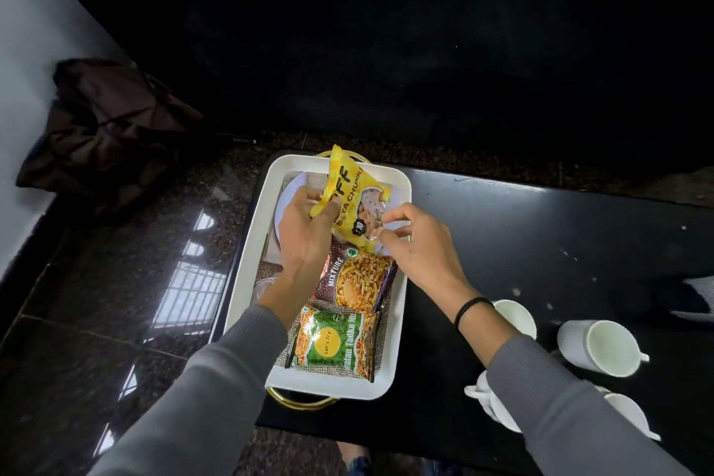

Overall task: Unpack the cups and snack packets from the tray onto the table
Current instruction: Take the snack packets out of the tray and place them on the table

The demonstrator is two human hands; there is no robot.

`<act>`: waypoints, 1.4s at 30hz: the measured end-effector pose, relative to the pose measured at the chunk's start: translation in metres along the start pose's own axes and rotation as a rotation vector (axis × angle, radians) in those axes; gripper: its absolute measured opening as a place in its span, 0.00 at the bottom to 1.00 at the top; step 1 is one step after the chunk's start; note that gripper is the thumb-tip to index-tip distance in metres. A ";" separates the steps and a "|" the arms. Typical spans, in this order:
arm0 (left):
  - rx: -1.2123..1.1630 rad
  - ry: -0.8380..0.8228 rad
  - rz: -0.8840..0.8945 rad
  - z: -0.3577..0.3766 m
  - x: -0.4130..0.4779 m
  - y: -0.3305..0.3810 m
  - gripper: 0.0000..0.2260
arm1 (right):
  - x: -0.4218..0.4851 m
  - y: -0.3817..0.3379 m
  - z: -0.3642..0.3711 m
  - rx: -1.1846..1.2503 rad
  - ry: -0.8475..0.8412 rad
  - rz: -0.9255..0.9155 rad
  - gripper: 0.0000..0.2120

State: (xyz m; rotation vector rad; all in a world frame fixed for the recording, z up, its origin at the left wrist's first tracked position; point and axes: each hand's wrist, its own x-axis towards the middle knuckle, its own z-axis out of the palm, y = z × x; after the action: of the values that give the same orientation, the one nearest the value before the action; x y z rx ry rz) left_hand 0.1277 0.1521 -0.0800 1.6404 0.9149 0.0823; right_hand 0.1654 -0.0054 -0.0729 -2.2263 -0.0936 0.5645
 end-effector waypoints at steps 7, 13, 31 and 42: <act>-0.067 -0.093 0.368 -0.015 -0.017 0.033 0.05 | 0.005 -0.012 -0.016 0.024 0.066 -0.150 0.34; -0.294 -0.262 0.344 -0.015 -0.017 0.044 0.04 | 0.010 -0.017 -0.044 0.351 -0.231 -0.111 0.36; -0.192 -0.539 -0.360 0.058 -0.052 0.024 0.22 | -0.011 0.044 -0.089 0.724 -0.155 0.425 0.16; -0.253 -0.618 -0.389 0.098 -0.050 0.024 0.17 | -0.005 0.070 -0.112 0.721 -0.040 0.423 0.19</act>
State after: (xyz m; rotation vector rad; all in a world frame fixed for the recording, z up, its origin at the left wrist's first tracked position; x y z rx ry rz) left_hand 0.1560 0.0441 -0.0686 1.1242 0.6880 -0.5296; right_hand 0.2000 -0.1321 -0.0599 -1.5248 0.4984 0.7288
